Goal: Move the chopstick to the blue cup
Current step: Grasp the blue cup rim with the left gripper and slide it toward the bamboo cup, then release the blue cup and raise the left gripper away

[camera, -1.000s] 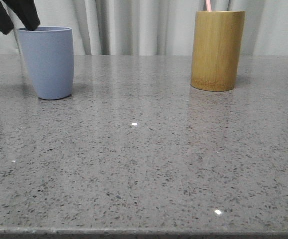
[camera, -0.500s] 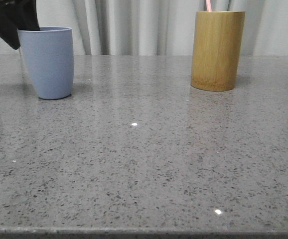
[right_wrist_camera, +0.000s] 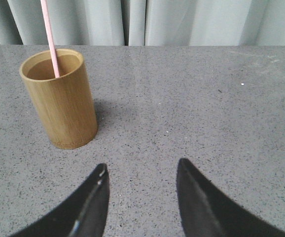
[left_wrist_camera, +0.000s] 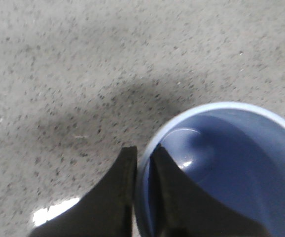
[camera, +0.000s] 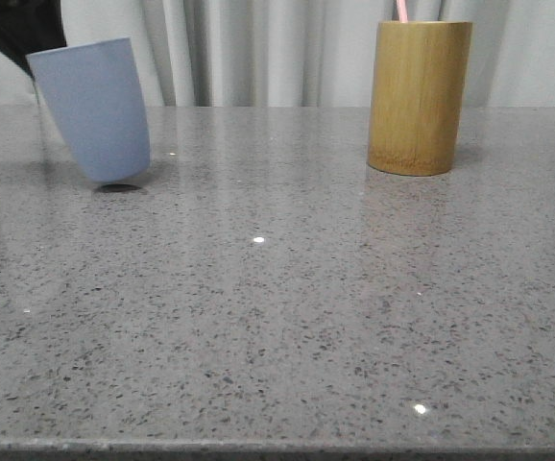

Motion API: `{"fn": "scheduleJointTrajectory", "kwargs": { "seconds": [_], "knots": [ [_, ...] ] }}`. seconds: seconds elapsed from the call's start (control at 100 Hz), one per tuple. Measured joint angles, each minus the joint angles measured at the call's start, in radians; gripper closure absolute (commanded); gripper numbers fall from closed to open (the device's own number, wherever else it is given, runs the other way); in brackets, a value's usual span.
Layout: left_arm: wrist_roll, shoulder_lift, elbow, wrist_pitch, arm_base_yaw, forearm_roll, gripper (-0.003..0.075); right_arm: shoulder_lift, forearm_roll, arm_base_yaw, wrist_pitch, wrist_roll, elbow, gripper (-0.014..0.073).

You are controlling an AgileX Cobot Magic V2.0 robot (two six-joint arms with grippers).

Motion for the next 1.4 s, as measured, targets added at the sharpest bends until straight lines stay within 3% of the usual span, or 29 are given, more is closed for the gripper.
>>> {"fn": "scheduleJointTrajectory", "kwargs": {
  "seconds": [0.49, 0.97, 1.4],
  "knots": [
    [0.002, 0.196, -0.292, 0.008, -0.178, -0.016, 0.0739, 0.000, 0.000, 0.000, 0.000, 0.000, 0.000, 0.0248],
    [0.002, 0.283, -0.384, 0.013, -0.198, -0.019, 0.0732, 0.000, 0.000, 0.000, 0.000, 0.000, 0.000, 0.0248],
    [0.002, 0.285, -0.386, 0.018, -0.198, -0.029, 0.0393, 0.000, 0.000, 0.000, -0.002, 0.000, 0.000, 0.0248]
  ]
}}
